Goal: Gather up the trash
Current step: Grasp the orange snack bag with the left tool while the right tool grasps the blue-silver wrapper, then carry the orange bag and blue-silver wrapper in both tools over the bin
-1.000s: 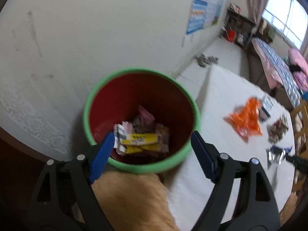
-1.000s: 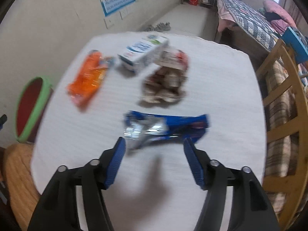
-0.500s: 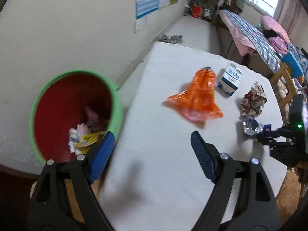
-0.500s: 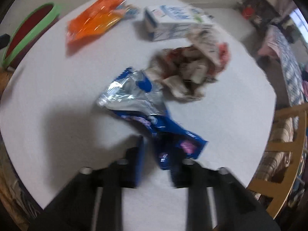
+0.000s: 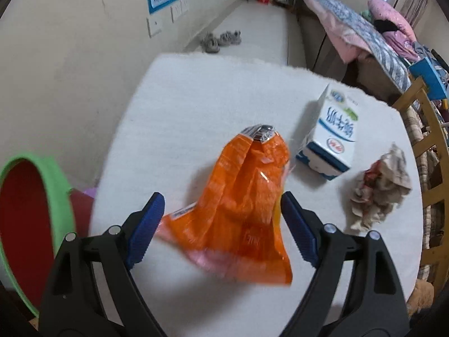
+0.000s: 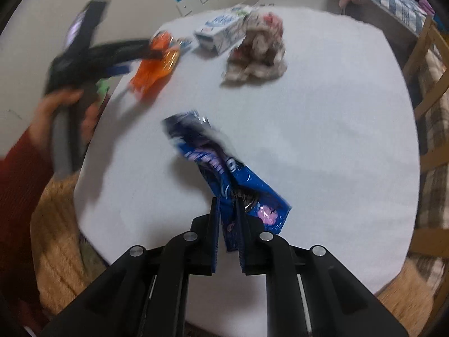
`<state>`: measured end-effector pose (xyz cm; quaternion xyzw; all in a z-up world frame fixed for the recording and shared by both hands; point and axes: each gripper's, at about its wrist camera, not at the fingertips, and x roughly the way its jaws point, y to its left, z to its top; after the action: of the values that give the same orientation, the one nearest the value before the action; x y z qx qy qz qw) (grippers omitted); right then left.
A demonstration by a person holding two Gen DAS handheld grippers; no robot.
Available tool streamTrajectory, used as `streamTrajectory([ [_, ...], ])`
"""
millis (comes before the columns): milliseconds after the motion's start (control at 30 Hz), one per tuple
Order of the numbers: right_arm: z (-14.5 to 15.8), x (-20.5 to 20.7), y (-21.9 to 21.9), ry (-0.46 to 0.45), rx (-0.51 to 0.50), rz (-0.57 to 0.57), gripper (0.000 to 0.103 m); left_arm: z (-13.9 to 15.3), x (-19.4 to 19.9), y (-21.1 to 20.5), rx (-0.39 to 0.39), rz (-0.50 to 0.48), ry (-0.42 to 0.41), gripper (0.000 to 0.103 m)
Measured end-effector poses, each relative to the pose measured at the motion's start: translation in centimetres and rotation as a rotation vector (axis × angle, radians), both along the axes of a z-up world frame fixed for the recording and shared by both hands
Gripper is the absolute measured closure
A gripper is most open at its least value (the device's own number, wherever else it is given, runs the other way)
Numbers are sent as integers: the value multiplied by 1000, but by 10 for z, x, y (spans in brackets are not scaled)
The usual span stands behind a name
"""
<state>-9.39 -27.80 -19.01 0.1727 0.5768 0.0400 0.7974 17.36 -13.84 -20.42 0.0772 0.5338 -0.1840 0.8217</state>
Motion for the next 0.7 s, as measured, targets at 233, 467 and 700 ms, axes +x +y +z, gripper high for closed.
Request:
streamTrajectory([
  [233, 7, -5, 7, -28, 58, 7, 53, -9, -2, 9, -103, 1, 84, 52],
  [467, 4, 11, 5, -32, 15, 41, 45, 18, -60, 39, -56, -22, 0, 55],
  [700, -16, 15, 17, -2, 25, 64, 44, 16, -120, 79, -41, 13, 65, 53],
])
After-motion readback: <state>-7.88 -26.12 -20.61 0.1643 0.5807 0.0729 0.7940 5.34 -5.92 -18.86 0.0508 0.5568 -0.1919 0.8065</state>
